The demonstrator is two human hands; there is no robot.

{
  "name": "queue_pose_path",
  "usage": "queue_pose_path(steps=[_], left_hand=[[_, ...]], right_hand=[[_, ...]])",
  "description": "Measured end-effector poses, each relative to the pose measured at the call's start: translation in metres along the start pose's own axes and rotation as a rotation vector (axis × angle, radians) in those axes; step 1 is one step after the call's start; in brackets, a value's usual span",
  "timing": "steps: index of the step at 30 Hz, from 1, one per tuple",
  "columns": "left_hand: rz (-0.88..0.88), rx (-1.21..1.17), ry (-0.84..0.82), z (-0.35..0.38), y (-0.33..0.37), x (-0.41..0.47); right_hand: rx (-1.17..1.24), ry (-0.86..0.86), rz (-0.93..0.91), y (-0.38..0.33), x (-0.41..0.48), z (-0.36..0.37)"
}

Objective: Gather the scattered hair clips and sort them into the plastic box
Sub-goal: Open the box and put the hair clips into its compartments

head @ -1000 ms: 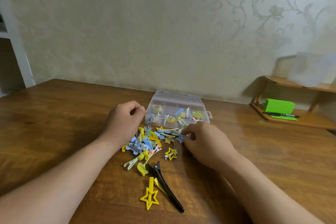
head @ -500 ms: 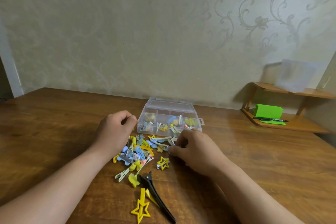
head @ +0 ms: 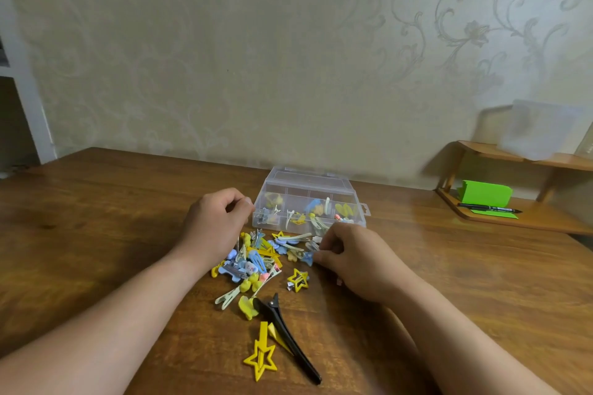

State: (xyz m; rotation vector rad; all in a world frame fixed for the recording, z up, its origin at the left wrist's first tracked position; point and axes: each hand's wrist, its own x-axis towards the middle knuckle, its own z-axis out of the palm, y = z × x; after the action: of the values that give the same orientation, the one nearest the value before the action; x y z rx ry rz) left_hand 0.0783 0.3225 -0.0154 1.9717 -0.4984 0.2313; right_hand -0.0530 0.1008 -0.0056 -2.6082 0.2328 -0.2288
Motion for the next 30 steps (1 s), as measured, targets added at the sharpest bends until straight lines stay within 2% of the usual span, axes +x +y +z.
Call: queue_pose_path(steps=[6, 12, 20, 24, 30], left_hand=[[0.005, -0.006, -0.011, 0.001, -0.001, 0.000], [0.003, -0.021, -0.005, 0.000, 0.001, 0.000], [-0.015, -0.053, 0.013, 0.003, -0.005, 0.005], [-0.038, -0.073, 0.024, 0.004, -0.009, 0.008], [-0.030, -0.081, 0.002, 0.006, -0.011, 0.008]], right_hand=[[-0.017, 0.003, 0.011, 0.004, 0.000, -0.008], [0.117, -0.026, 0.009, 0.005, -0.005, -0.019], [0.492, 0.189, -0.007, -0.005, -0.001, -0.028], [0.380, 0.298, -0.016, -0.020, 0.029, -0.044], [0.156, 0.228, 0.075, -0.037, 0.107, -0.047]])
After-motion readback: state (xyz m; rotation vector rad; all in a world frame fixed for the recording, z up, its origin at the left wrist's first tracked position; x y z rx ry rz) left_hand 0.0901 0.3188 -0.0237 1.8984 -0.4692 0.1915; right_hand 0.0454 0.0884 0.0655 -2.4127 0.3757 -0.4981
